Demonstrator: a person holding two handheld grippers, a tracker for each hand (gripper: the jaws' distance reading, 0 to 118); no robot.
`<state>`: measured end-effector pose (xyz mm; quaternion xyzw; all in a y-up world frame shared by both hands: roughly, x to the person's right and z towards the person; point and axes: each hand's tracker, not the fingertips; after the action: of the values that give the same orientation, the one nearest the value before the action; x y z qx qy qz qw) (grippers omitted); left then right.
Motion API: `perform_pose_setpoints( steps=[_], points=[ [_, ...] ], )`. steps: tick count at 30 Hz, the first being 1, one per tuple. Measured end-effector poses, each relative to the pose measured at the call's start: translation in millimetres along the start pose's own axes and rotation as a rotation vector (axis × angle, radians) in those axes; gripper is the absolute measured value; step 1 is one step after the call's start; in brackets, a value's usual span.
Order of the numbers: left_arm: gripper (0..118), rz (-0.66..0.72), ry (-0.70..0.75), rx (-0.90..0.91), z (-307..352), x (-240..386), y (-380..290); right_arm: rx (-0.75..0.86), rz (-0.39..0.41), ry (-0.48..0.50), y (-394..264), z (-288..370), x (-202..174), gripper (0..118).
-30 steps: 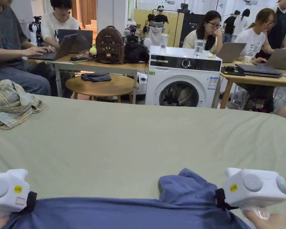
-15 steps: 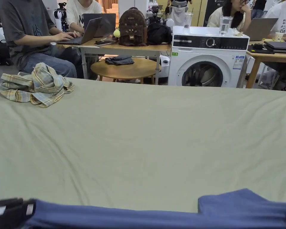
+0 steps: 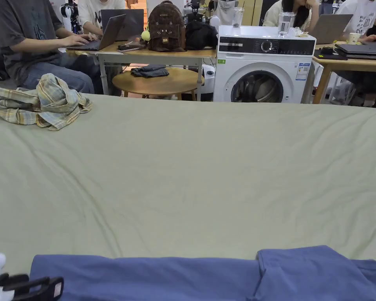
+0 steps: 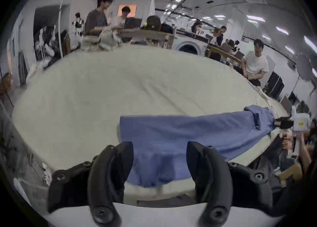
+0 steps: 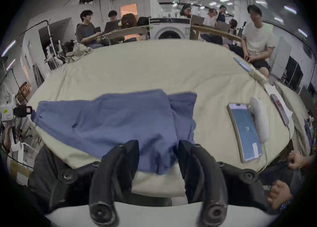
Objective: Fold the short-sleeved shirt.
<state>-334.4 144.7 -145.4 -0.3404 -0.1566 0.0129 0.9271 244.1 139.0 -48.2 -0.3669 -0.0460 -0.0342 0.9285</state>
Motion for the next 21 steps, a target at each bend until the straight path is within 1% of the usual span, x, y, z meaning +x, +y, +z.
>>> perform_pose_setpoints(
  steps=[2,4,5,7,8,9,10,11,12,13,15,16,17,21],
  points=[
    [64,-0.049,0.024,0.029,2.5,17.9,8.3,0.069,-0.011,0.001,10.9,8.4,-9.2,48],
    [64,-0.057,-0.016,0.039,1.3,33.5,21.5,0.129,-0.04,0.04,22.8,14.3,-20.5,48],
    [64,-0.057,-0.03,0.057,2.8,40.7,23.8,0.152,-0.043,0.048,28.2,16.1,-26.4,48],
    [63,-0.056,-0.036,0.082,0.7,57.5,35.6,0.161,-0.04,0.032,42.1,15.5,-44.1,48],
    [63,-0.056,-0.042,0.087,-1.2,63.5,40.2,0.17,-0.033,0.034,45.0,13.8,-50.5,46],
    [56,-0.063,-0.053,0.106,-7.5,65.4,43.0,0.19,-0.022,0.045,49.5,10.7,-59.4,41],
    [47,-0.073,-0.063,0.122,-11.3,70.8,47.3,0.194,-0.014,0.047,53.6,6.4,-67.3,33],
    [33,-0.084,-0.067,0.13,-14.5,76.5,50.3,0.194,-0.006,0.046,57.7,2.3,-74.6,23],
    [9,-0.086,-0.062,0.133,-18.3,83.1,53.1,0.2,0.013,0.045,58.9,-3.9,-83.1,8],
    [0,-0.095,-0.061,0.143,-21.8,90.4,52.6,0.206,0.01,0.04,60.1,-9.4,-90.0,0],
    [0,-0.097,-0.072,0.158,-26.7,100.1,49.2,0.231,-0.012,0.051,59.3,-17.7,-99.5,0],
    [0,-0.105,-0.085,0.131,-29.3,102.6,49.2,0.229,-0.02,0.039,58.0,-21.7,-103.6,0],
    [0,-0.099,-0.082,0.122,-30.7,106.1,47.5,0.22,-0.018,0.027,57.9,-25.1,-107.3,0],
    [0,-0.044,-0.107,0.133,-26.3,97.2,40.4,0.207,-0.008,0.038,53.3,-28.2,-113.2,0]
  ],
)
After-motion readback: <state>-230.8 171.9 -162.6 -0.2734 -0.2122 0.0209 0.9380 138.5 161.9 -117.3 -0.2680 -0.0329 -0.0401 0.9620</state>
